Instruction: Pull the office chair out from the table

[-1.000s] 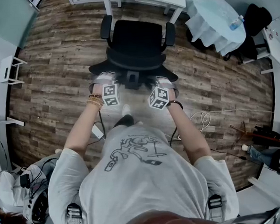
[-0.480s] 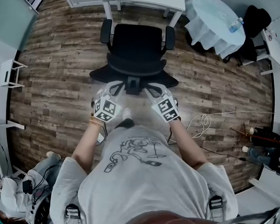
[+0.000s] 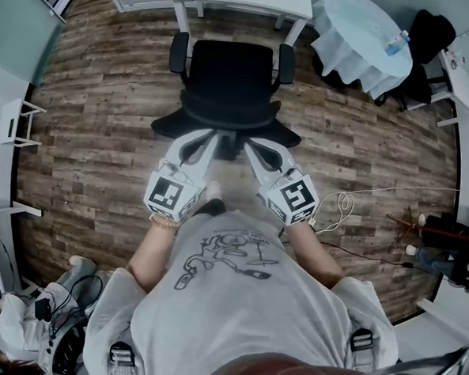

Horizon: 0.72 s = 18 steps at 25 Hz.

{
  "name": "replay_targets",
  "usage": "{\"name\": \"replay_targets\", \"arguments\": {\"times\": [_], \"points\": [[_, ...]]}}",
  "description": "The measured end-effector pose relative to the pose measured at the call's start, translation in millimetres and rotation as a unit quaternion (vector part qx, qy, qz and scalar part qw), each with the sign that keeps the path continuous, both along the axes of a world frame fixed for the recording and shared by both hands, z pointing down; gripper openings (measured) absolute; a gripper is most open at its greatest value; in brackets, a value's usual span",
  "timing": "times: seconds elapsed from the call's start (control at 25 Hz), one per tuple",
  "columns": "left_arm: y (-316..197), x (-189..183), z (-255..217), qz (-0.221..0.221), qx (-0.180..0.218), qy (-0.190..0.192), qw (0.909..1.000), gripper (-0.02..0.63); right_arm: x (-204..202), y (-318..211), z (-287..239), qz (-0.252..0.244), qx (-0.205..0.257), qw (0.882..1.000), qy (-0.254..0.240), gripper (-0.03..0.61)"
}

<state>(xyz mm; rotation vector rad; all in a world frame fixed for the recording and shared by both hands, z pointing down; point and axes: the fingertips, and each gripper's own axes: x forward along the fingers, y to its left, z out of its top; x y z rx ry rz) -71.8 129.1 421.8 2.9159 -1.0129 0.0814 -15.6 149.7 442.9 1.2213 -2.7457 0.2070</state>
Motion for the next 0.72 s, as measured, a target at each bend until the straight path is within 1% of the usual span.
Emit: {"name": "replay_targets", "arguments": {"times": [0.16, 0.36, 0.72], "points": [[13, 6, -32, 0.006, 0.012, 0.03, 0.9995, 0.003, 0, 11, -36, 0.004, 0.024, 0.999, -0.026, 0.008], [23, 14, -49, 0.021, 0.011, 0.055, 0.9982, 0.003, 1, 20, -61, 0.004, 0.043, 0.999, -0.033, 0.006], [28, 14, -54, 0.02, 0.012, 0.06, 0.9979, 0.003, 2, 23, -64, 0.008, 0.043, 0.999, -0.033, 0.006]]}}
